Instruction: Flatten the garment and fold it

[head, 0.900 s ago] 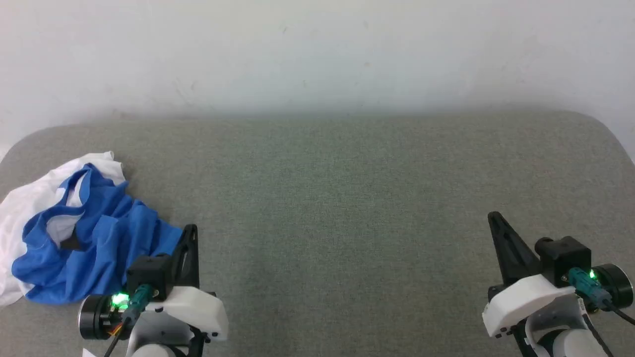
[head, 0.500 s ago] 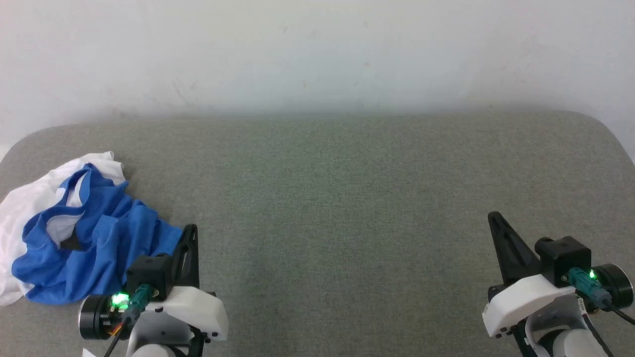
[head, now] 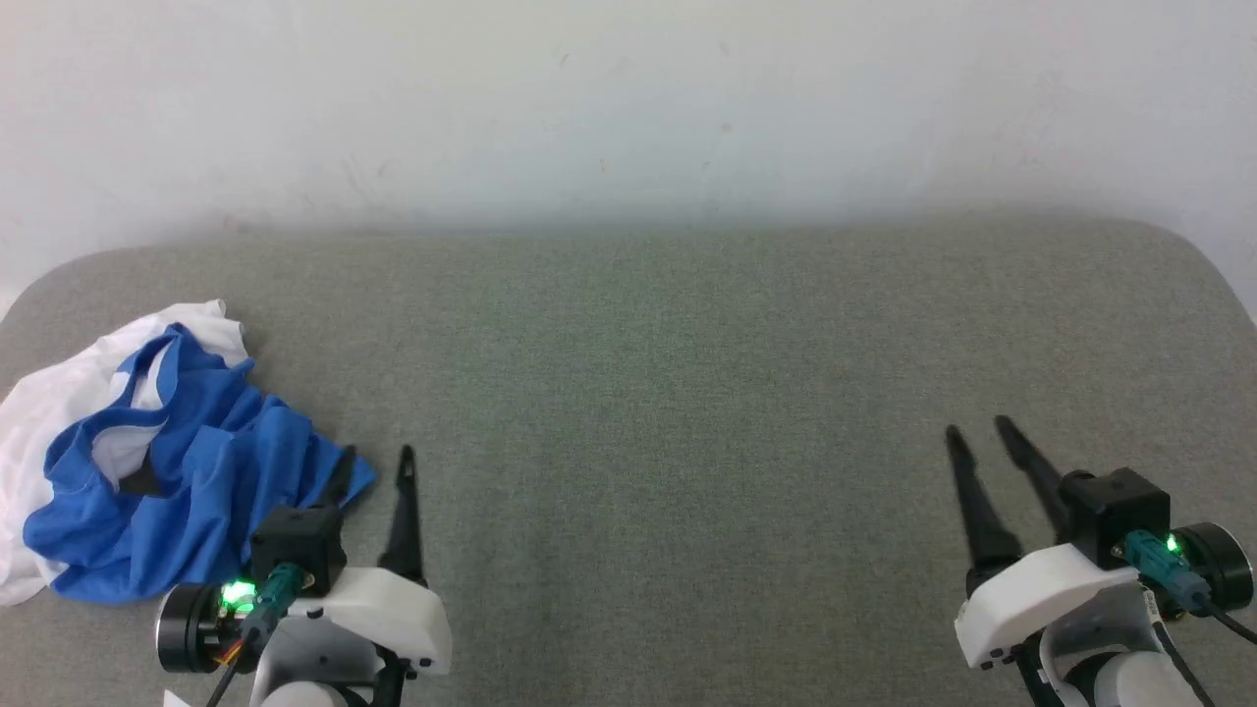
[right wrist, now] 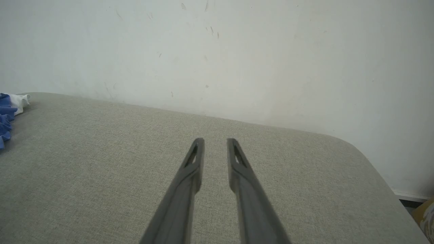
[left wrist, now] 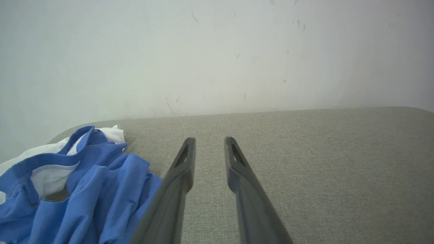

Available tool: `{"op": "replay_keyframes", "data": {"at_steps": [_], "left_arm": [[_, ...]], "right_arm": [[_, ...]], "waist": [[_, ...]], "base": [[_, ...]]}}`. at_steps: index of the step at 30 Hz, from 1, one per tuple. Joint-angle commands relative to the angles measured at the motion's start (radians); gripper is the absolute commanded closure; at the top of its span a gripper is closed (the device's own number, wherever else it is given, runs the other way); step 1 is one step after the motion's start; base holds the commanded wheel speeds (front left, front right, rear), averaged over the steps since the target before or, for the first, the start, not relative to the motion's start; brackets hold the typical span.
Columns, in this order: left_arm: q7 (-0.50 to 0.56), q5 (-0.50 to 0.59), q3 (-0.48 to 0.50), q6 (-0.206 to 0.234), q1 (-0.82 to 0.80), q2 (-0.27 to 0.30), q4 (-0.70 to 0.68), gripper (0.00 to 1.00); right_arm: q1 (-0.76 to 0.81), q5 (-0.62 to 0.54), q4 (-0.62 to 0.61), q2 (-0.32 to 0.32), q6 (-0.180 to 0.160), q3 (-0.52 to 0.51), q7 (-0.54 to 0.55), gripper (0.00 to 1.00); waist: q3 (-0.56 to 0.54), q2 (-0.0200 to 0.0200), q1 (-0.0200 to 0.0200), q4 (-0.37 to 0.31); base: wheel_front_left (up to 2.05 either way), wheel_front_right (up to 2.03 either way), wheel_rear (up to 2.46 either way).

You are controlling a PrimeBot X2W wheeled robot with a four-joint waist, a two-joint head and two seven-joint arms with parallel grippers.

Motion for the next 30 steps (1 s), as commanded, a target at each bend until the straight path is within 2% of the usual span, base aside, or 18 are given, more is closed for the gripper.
{"op": "replay_keyframes", "data": {"at_steps": [1,18,30], "left_arm": [[-0.001,-0.001,0.000,0.000,0.000,0.000,0.001,0.00],[-0.037,-0.033,-0.011,0.009,0.000,0.000,0.021,0.00],[-0.062,-0.050,-0.014,0.017,0.002,0.000,0.031,0.00]], "right_arm": [[0.000,0.002,0.001,0.000,0.000,0.000,-0.001,0.00],[0.007,0.037,0.024,0.001,0.000,-0.014,-0.037,0.00],[0.011,0.060,0.037,0.001,0.000,-0.019,-0.062,0.00]], "waist": [[0.000,0.0000,0.0000,0.000],[0.000,0.0000,0.0000,0.006],[0.000,0.0000,0.0000,0.044]], "base": [[0.00,0.00,0.00],[0.00,0.00,0.00],[0.00,0.00,0.00]]}}
